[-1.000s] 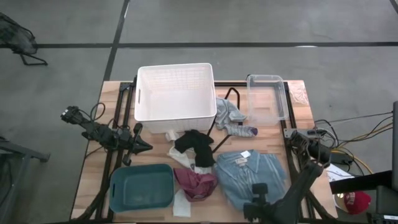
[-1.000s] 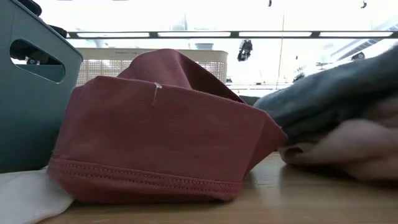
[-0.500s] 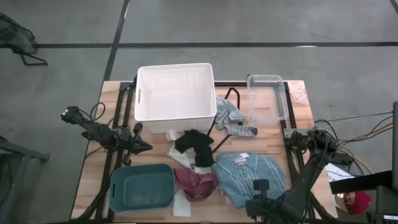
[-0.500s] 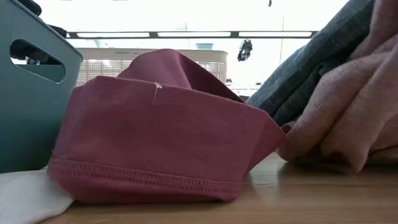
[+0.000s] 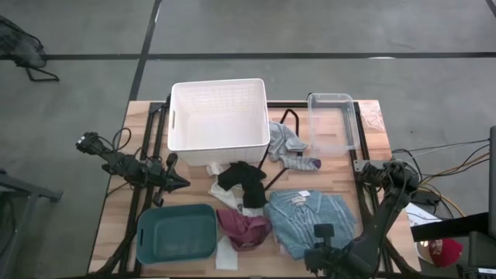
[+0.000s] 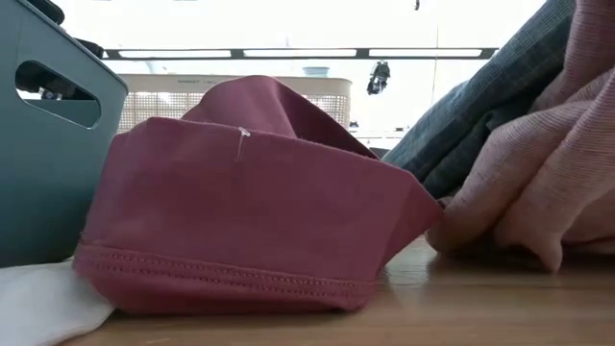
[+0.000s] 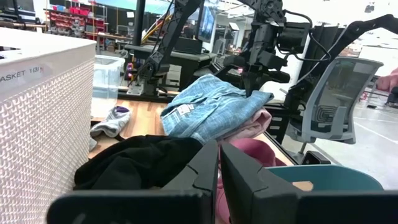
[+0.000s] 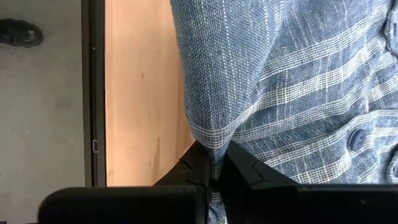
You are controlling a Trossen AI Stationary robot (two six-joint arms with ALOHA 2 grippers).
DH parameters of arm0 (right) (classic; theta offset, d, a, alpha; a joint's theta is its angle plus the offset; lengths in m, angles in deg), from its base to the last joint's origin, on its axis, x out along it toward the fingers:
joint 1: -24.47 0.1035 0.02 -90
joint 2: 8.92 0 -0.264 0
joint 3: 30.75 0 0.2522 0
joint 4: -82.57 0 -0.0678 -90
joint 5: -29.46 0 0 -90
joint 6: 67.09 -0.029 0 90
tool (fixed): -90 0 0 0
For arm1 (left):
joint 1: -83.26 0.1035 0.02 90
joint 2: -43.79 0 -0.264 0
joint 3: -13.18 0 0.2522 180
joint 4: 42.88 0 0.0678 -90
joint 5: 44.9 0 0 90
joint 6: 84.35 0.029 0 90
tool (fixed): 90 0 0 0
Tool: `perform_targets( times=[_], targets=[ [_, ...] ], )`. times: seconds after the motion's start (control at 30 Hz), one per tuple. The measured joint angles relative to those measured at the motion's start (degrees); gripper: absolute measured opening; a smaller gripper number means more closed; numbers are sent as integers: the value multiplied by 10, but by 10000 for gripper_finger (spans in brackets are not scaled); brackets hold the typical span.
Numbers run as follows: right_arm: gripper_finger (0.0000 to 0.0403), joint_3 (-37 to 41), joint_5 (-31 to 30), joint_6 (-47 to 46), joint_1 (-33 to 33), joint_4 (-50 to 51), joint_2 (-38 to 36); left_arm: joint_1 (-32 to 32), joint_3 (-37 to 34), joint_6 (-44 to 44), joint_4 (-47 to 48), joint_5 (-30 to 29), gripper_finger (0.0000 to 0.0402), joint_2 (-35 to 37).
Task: Pick & Place Cloths
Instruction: Put the blue polo shirt into the white bin
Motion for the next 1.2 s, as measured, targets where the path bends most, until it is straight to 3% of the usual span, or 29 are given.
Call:
perform_targets(
  times=[0.13,0.27,0.43,0.67,0.8,0.93,1.13,1.2],
  targets=[
    [27,0,2,0,-1,-1,0,0,0,0,0,0,23,0],
    [28,9,51,8,-14,-11,0,0,0,0,0,0,23,0],
    [19,27,30,-16,-17,-34,0,0,0,0,0,0,23,0],
    [96,44,32,-22,-17,-41,0,0,0,0,0,0,23,0],
    [112,44,35,-24,-19,-44,0,0,0,0,0,0,23,0],
    [89,44,36,-10,-20,-43,0,0,0,0,0,0,23,0],
    [18,44,41,-3,-22,-31,1,0,0,0,0,0,23,0],
    [16,44,46,1,-24,-29,1,0,0,0,0,0,23,0]
  ],
)
